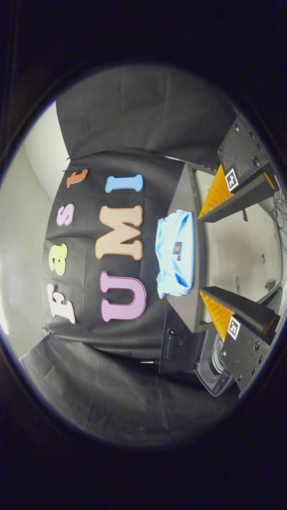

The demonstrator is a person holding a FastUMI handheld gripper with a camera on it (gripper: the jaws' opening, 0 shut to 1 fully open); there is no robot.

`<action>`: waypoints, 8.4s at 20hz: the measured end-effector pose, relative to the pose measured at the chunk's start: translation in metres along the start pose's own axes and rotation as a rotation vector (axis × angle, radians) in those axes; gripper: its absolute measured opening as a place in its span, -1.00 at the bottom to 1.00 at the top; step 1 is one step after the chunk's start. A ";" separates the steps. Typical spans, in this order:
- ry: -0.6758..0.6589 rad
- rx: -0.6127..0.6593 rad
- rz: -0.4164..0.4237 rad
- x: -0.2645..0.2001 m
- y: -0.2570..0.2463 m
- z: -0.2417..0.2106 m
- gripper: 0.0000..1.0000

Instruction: Put the clothes into the washing machine and then close the washing machine lid.

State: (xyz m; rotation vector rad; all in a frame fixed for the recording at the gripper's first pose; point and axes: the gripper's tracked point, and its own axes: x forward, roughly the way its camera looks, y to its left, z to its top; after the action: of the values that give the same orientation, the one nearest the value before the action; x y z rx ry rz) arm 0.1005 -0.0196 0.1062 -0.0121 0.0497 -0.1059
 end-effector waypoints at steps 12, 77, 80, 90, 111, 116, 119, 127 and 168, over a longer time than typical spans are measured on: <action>0.303 0.037 0.005 0.177 0.034 0.023 0.96; 0.496 0.136 0.388 0.171 0.380 -0.105 -0.98; 0.573 0.135 0.387 0.175 0.390 -0.156 -0.98; 0.839 0.226 0.311 0.182 0.391 -0.276 -0.97; 0.849 0.268 0.262 0.192 0.395 -0.246 0.96; 0.789 0.232 0.261 0.187 0.391 -0.205 0.96; 0.740 0.196 0.245 0.189 0.388 -0.174 0.96; 0.574 0.205 0.211 0.218 0.402 -0.086 0.95; 0.074 0.082 0.188 0.280 0.408 0.025 0.92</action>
State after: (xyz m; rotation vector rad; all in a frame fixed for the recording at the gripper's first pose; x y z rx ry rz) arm 0.4225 0.3569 0.1116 0.0788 0.1196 0.0797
